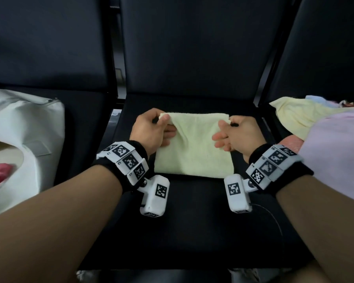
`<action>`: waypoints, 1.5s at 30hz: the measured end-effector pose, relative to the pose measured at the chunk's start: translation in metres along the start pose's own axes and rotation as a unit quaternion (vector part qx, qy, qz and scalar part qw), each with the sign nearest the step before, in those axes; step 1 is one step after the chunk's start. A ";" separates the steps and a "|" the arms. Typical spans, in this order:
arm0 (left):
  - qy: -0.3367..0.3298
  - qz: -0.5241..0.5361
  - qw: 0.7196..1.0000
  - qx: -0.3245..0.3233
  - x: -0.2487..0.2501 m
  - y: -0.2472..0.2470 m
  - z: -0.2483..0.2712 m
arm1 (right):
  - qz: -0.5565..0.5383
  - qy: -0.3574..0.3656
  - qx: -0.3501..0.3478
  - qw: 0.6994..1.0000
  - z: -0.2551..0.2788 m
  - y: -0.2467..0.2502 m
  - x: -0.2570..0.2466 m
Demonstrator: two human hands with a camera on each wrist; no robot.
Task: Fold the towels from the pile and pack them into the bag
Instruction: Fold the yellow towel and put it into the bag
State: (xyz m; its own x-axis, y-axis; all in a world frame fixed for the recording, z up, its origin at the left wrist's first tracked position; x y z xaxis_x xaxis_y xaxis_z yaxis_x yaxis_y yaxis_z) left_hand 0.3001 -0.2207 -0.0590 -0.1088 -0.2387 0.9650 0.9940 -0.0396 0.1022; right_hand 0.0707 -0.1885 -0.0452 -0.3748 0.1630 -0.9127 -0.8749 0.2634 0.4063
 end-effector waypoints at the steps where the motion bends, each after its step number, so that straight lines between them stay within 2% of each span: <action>1: -0.001 0.011 1.000 -0.002 0.000 0.000 -0.002 | -0.026 -0.002 0.006 1.000 0.000 -0.003 -0.002; 4: 0.002 0.040 0.999 -0.009 0.000 -0.002 -0.005 | -0.065 0.004 0.035 0.997 -0.003 -0.009 -0.009; 6: 0.008 0.048 0.998 -0.040 0.000 -0.002 -0.007 | -0.090 0.008 0.053 0.995 -0.008 -0.012 -0.007; 8: 0.019 0.039 0.996 -0.083 -0.004 -0.002 -0.010 | -0.099 0.006 0.047 0.994 -0.012 -0.014 -0.004; 10: 0.025 0.009 0.995 -0.097 -0.007 -0.002 -0.010 | -0.076 -0.009 0.020 0.997 -0.013 -0.014 -0.001; 13: -0.002 -0.093 0.995 -0.042 -0.009 0.002 -0.009 | -0.014 -0.023 -0.023 0.999 -0.011 -0.010 0.005; 16: -0.008 -0.203 0.979 0.007 -0.012 0.005 -0.010 | 0.069 -0.013 -0.029 0.997 -0.009 -0.009 0.008; 21: 0.071 -0.311 0.948 -0.016 -0.021 0.005 -0.002 | 0.180 0.001 -0.036 0.983 -0.005 -0.012 0.006; 29: 0.052 -0.336 0.939 -0.052 -0.014 -0.005 0.014 | 0.299 0.001 -0.077 0.951 0.015 -0.015 0.000; 33: 0.042 -0.413 0.907 -0.068 -0.014 -0.010 0.022 | 0.310 0.009 -0.116 0.944 0.026 -0.011 0.006; 36: 0.048 -0.430 0.899 -0.067 -0.017 -0.013 0.023 | 0.307 0.019 -0.138 0.941 0.036 -0.005 0.007; 41: 0.048 -0.402 0.914 -0.014 -0.016 -0.013 0.021 | 0.331 0.046 -0.181 0.925 0.054 -0.006 0.009; 45: 0.034 -0.374 0.927 0.014 -0.017 -0.013 0.021 | 0.362 0.085 -0.162 0.914 0.064 -0.006 0.012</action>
State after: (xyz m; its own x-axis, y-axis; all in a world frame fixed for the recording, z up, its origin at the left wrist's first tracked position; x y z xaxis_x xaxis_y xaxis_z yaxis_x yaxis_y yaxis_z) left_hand 0.2896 -0.1955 -0.0718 -0.7671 -0.2146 0.6045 0.6401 -0.1933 0.7436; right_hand 0.0914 -0.1274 -0.0561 -0.9097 0.0264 -0.4143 -0.4132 -0.1556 0.8973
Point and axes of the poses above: each hand's wrist, its own z-axis away from the middle knuckle, its own y-axis out of the back of the hand, x = y × z, the point moved 3 cm from there along -z, towards the middle knuckle, and after that the axes turned 8 degrees about y, right-handed, at the moved point
